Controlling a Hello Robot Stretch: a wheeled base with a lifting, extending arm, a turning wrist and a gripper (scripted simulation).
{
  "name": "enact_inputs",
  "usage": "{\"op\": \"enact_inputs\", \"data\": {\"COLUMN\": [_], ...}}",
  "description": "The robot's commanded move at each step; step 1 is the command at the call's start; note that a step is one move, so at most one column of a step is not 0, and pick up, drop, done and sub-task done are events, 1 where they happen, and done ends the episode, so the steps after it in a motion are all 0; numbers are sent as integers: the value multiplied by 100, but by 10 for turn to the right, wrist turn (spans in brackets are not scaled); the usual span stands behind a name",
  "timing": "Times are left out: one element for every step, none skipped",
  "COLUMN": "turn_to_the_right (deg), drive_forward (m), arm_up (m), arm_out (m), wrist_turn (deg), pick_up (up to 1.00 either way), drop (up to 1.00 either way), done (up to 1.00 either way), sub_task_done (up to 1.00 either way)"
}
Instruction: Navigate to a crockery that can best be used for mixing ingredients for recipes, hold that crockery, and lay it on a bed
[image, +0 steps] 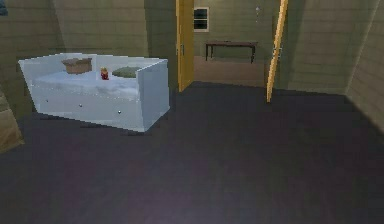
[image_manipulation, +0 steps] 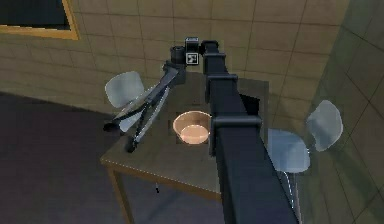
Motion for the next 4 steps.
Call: {"op": "enact_inputs", "data": {"turn_to_the_right": [0, 0, 0, 0], "drive_forward": [0, 0, 0, 0], "arm_up": [0, 0, 0, 0], "arm_out": [0, 0, 0, 0], "wrist_turn": [450, 450, 450, 150], "pick_up": [0, 0, 0, 0], "drop": [0, 0, 0, 0], "done": [0, 0, 0, 0], "sub_task_done": [0, 0, 0, 0]}}
